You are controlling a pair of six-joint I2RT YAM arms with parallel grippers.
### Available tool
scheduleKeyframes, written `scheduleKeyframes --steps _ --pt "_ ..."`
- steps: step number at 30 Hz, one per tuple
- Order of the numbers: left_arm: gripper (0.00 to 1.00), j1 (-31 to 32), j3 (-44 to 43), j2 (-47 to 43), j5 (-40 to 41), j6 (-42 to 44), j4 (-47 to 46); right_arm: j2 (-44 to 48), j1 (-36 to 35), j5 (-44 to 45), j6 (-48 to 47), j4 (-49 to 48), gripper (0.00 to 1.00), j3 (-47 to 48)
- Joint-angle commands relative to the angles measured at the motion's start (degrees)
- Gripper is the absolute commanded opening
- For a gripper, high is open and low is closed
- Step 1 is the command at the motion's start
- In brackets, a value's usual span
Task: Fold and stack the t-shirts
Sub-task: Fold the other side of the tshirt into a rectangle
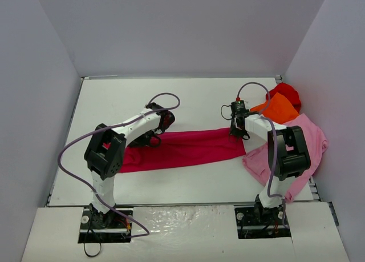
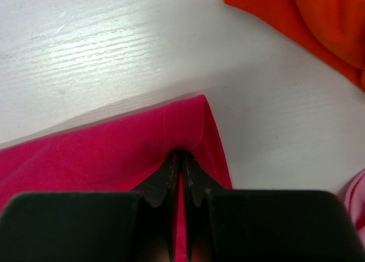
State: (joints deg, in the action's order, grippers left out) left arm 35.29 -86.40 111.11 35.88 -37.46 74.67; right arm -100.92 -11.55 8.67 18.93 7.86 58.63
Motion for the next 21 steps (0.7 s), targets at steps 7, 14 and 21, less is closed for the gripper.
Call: scheduleKeyframes --steps 7,14,21 --pt "0.00 0.13 -0.17 -2.78 2.62 0.68 13.09 3.14 0.65 7.50 -0.17 0.75 0.06 0.96" --pt "0.00 0.13 -1.05 -3.44 3.32 0.11 12.78 7.92 0.65 8.12 2.07 -0.30 0.36 -0.62" --pt "0.50 0.15 -4.65 -8.85 1.09 -0.43 11.42 15.04 0.49 0.85 2.49 -0.64 0.39 0.81"
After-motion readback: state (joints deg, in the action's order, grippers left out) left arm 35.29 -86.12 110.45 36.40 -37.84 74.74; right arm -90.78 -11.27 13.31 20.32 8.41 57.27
